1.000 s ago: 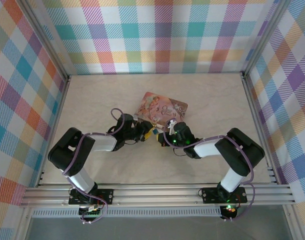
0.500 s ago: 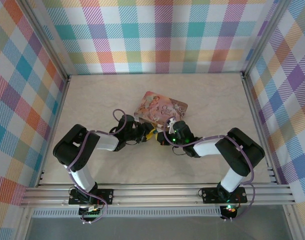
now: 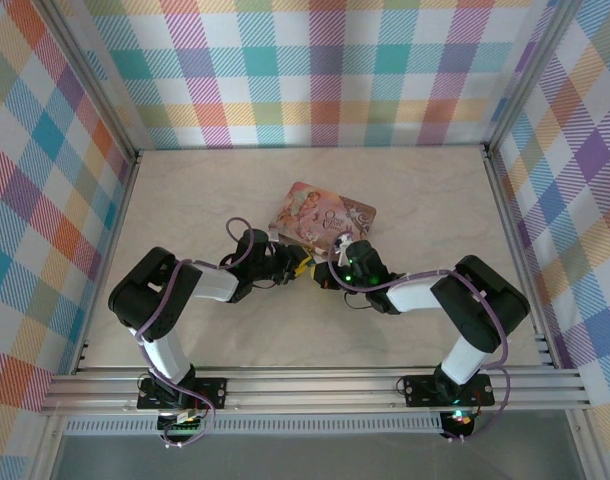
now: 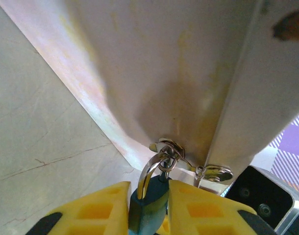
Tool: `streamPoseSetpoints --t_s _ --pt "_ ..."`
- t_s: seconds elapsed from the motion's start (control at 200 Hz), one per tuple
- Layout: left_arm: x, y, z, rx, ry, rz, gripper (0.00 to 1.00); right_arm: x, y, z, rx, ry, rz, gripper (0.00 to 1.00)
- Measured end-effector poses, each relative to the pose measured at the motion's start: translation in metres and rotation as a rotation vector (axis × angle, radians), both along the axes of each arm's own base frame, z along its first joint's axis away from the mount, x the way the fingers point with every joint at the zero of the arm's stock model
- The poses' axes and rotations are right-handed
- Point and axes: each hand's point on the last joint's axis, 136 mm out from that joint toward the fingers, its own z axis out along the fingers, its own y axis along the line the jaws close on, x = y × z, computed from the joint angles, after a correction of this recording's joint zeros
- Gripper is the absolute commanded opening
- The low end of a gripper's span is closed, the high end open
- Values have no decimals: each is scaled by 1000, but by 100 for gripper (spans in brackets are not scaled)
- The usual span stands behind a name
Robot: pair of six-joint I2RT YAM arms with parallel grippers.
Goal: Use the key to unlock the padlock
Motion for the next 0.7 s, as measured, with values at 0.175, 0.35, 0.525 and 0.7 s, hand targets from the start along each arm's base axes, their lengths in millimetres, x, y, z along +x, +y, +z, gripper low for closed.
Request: streamPoseSetpoints --t_s 0.175,0.35,0.525,0.7 --pt "1 0 2 -4 -8 1 11 3 0 6 68 50 -11 10" --pt "1 -1 2 -5 -7 -1 6 3 0 6 89 78 -10 22" --pt "0 -2 4 -3 -4 -4 2 1 -2 12 77 59 -3 36" --pt "-1 -2 5 12 24 -1 0 2 -13 27 26 -5 -17 50"
